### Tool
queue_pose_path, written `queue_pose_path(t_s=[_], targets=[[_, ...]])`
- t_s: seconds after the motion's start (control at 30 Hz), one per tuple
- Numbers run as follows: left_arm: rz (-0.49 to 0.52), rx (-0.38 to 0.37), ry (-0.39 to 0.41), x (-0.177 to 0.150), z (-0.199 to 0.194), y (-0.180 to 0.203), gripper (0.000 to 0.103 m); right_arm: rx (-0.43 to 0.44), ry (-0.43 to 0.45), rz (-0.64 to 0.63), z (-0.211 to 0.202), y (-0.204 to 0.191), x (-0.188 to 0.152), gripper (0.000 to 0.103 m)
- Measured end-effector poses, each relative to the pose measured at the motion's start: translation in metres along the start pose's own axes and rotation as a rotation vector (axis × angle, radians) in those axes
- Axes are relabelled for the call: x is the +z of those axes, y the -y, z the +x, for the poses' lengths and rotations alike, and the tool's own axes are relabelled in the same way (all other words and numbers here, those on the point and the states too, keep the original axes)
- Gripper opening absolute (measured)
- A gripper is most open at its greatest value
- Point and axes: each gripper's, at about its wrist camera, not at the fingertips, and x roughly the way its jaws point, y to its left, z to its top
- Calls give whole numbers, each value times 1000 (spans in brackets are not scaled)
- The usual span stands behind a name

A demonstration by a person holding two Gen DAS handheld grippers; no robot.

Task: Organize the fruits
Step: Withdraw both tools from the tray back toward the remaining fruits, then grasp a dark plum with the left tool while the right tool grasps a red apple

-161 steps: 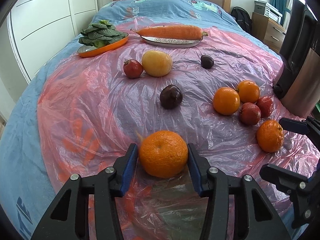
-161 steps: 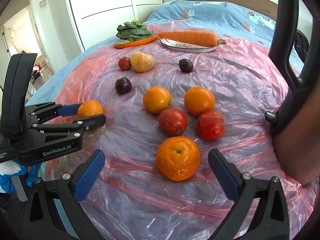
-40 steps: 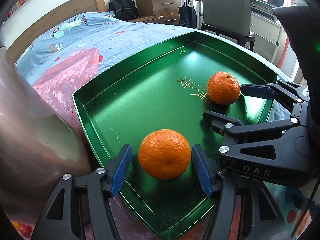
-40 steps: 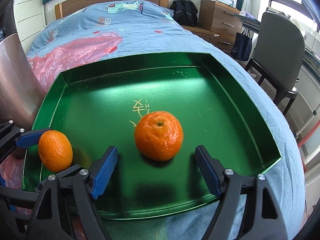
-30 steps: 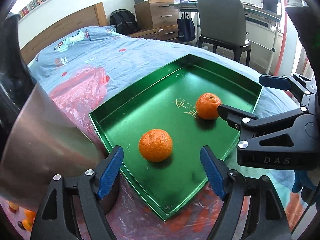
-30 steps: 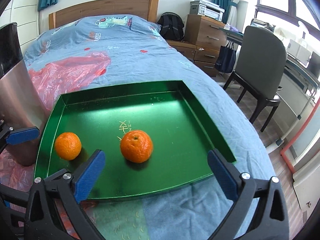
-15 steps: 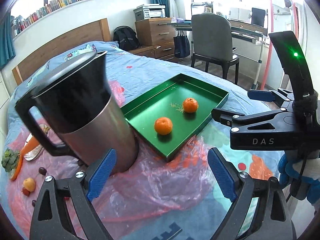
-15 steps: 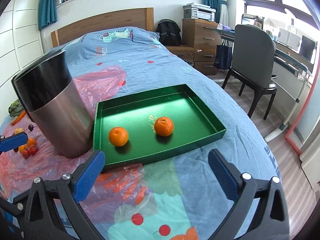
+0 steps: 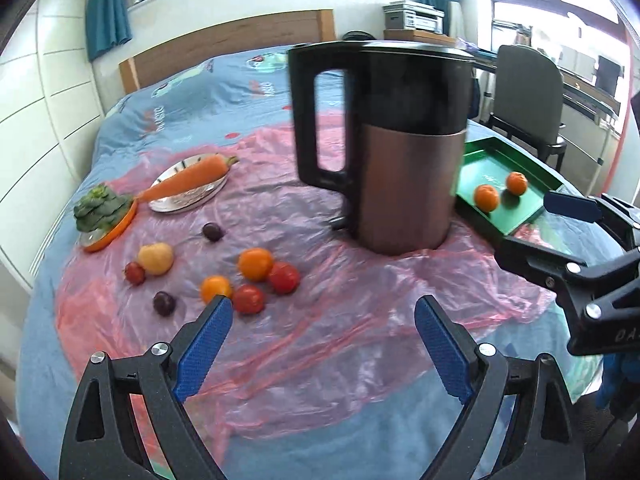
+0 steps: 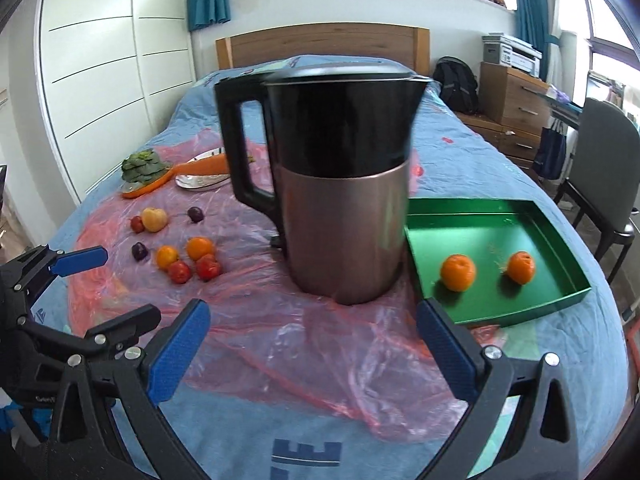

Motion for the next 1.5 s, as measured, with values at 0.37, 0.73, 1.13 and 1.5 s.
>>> queue_pose_path(t_s=[0.37,0.73,1.13,1.5], targets=[[-177,129,-30,-27,34,-110,89,143,-72,-113,72,-82,5,103],[-242,166,-70,-34,77,-159,78,145,-135,-132,136,-105,14,103],[-303,148,-127,-37,123,-182,61,168,-209,-134,189,-110,18,100],[-316,147,-136,-41,139,-192,42,178,-230,-186,211,-120,13,79]])
